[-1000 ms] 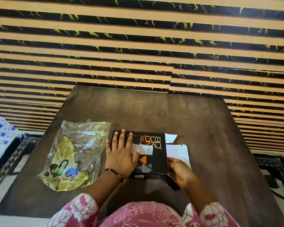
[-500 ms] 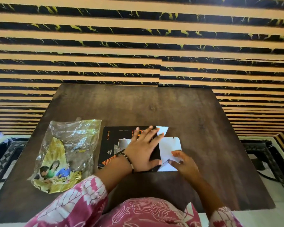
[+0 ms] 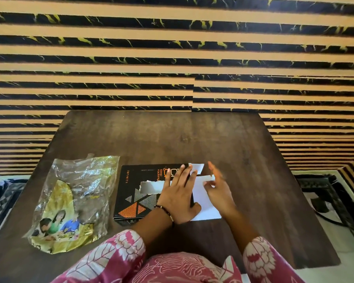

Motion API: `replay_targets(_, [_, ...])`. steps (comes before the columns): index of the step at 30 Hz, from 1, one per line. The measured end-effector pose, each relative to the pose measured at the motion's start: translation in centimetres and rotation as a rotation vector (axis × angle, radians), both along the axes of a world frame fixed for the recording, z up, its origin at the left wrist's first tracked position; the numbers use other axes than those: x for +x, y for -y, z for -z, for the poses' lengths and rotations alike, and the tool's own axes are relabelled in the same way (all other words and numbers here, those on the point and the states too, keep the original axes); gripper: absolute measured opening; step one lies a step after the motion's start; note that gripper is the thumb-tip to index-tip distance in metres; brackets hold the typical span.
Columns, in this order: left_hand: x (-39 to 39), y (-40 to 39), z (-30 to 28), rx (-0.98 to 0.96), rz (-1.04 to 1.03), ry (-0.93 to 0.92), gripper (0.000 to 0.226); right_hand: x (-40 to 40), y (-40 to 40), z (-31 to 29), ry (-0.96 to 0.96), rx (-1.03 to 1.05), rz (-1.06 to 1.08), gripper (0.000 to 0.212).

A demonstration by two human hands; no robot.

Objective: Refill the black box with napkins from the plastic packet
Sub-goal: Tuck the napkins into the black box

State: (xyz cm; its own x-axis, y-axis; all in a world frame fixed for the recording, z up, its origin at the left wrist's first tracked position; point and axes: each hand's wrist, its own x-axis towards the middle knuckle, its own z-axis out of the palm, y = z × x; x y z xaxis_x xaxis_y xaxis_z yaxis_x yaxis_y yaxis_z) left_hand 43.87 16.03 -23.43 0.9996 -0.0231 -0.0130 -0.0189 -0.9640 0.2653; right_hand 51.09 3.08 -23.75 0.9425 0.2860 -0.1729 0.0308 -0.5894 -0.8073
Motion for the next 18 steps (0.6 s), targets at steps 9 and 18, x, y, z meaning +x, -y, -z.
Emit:
replay_targets(9, [0.2,0.1,0.1,0.01,0.017,0.015,0.086,-1.0,0.2,1.9,-0.01,-0.02,-0.08,0.03])
replay_targets(18, [0.3,0.2,0.3,0.077,0.025,-0.032,0.081,-1.7,1.4,2.6,0.096,-0.12,0.193,0.032])
